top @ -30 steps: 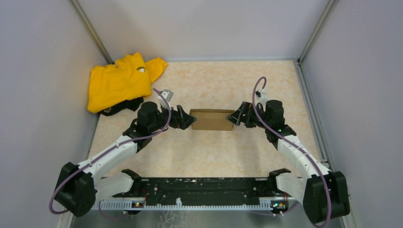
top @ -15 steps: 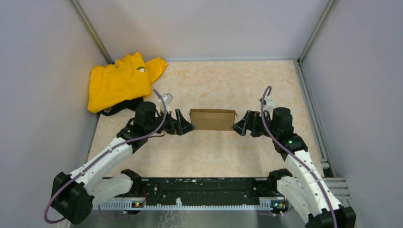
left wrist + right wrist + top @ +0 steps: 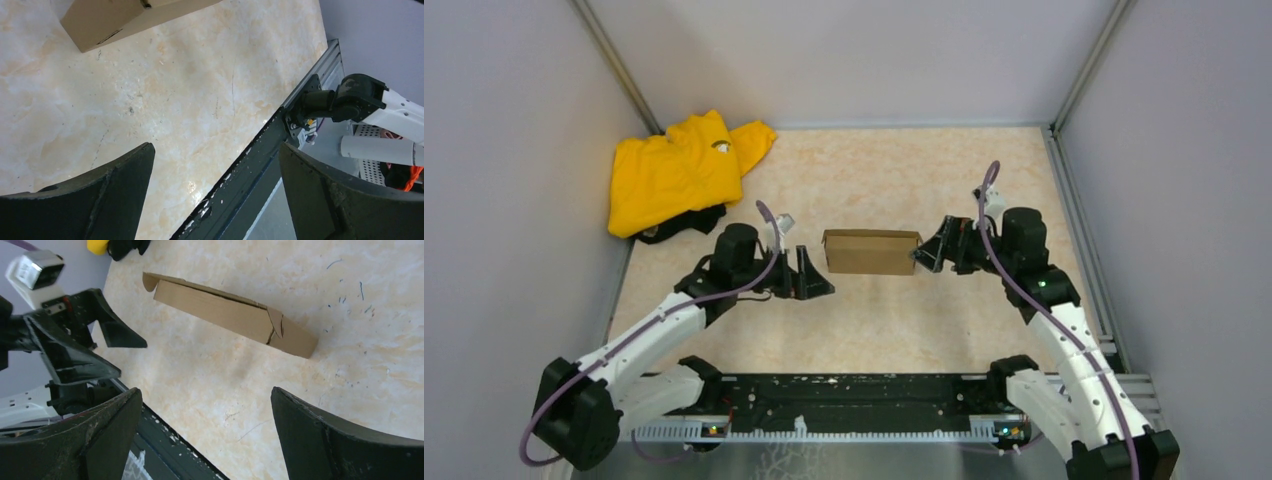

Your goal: Fold the paper box

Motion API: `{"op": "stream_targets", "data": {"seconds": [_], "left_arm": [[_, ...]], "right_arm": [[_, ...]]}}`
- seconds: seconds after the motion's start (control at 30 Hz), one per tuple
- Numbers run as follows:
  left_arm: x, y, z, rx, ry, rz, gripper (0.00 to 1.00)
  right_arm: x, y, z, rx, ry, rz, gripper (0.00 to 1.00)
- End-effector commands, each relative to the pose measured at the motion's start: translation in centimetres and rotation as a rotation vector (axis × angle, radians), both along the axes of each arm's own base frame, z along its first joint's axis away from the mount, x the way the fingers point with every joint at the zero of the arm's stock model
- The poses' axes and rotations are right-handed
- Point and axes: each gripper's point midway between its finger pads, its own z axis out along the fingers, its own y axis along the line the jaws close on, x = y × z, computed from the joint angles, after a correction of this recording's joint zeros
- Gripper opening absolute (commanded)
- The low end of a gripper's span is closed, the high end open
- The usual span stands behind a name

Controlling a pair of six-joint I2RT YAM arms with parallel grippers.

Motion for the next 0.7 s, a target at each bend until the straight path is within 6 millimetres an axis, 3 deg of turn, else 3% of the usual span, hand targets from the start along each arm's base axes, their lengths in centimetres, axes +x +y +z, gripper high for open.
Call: {"op": "stream_targets", "data": {"seconds": [0.0,0.23,0.37,0.57,0.67], "left_arm": [[1.3,-2.0,0.6,-0.036,0.024,-0.058,0.99],[2.9,-4.3,1.4,-0.057,0.081,-0.144,0.99],[3.4,-5.0,1.4,-0.068,0.057,-0.180,0.99],[3.8,-4.6,2.8,-0.052,0.015,-0.126,0.99],[3.2,-4.0,4.8,-0.051,-0.023,-0.065,0.99]], "right_arm": [[2.3,0.2,3.9,0.032,-0.075,-0.032,0.99],[2.6,-1.3,5.2,-0.027,-0.039,-0.118,0.99],[2.3,-2.2,4.9,-0.062,-0.055,-0.157,0.99],[1.1,-1.5,5.0,-0.046,-0.054,-0.093,0.99],[1.1,-1.2,5.7,-0.060,-0.063,-0.054,0.99]]}}
